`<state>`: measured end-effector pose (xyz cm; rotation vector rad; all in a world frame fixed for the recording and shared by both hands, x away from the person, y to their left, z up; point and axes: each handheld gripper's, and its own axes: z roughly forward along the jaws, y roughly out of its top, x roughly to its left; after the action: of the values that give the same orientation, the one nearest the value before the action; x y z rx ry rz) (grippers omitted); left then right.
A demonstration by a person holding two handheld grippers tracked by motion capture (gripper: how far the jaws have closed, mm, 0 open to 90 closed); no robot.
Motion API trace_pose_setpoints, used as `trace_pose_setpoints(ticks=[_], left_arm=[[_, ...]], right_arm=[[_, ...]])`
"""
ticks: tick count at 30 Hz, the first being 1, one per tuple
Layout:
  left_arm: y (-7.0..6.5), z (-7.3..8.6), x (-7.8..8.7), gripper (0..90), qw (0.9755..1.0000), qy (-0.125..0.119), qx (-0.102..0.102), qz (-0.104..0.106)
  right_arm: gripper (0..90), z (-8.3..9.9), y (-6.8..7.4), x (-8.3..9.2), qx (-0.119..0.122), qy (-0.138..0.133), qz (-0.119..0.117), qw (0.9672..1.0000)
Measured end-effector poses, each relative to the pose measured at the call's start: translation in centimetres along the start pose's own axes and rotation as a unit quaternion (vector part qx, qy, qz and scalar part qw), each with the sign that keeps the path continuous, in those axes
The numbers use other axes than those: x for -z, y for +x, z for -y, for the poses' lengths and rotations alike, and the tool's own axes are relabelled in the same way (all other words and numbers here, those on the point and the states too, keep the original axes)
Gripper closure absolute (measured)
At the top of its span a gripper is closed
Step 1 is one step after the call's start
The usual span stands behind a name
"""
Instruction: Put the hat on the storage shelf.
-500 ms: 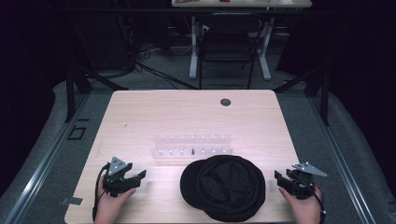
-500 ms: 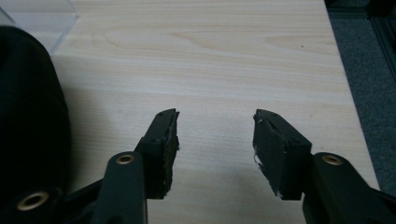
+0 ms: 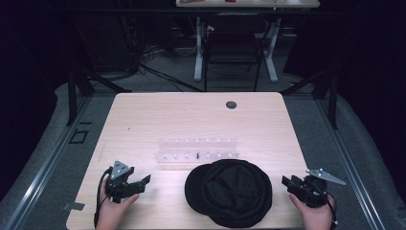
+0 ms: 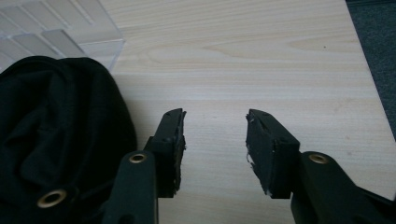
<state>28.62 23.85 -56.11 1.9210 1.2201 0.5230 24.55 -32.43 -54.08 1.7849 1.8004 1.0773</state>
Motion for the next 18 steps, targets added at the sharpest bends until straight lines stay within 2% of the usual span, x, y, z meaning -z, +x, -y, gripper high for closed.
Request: trace_pose_setpoints(ticks=[1, 5, 8, 11, 14, 15, 18], left_arm=[[0.0, 0.0, 0.1, 29.1, 1.0000, 0.003, -0.002, 0.002], [-0.1, 0.1, 0.1, 29.0, 1.0000, 0.007, 0.000, 0.006], [-0.3, 0.1, 0.0, 29.1, 0.9999, 0.007, -0.003, 0.009], [-0.4, 0.0, 0.0, 29.2, 0.9999, 0.006, -0.008, 0.010], [-0.5, 0.1, 0.0, 29.6, 0.9999, 0.005, -0.010, 0.009], [-0.4, 0.1, 0.0, 29.6, 0.9999, 0.007, -0.010, 0.009], [-0.5, 0.2, -0.1, 31.2, 0.9999, 0.010, -0.008, 0.009]], right_arm=[[53.9, -0.4, 0.5, 0.2, 0.008, 0.011, 0.002, 0.9999], [53.3, -1.0, 0.9, 0.5, 0.016, 0.027, -0.001, 0.9995], [53.2, -1.5, 1.3, 0.8, 0.014, 0.058, -0.010, 0.9982], [53.4, -2.2, 1.8, 1.1, 0.020, 0.090, -0.008, 0.9957], [54.3, -3.1, 2.2, 1.5, 0.022, 0.114, -0.018, 0.9931], [55.7, -3.6, 2.3, 1.7, 0.019, 0.120, -0.031, 0.9922], [57.4, -4.1, 2.5, 1.9, 0.012, 0.127, -0.042, 0.9909]])
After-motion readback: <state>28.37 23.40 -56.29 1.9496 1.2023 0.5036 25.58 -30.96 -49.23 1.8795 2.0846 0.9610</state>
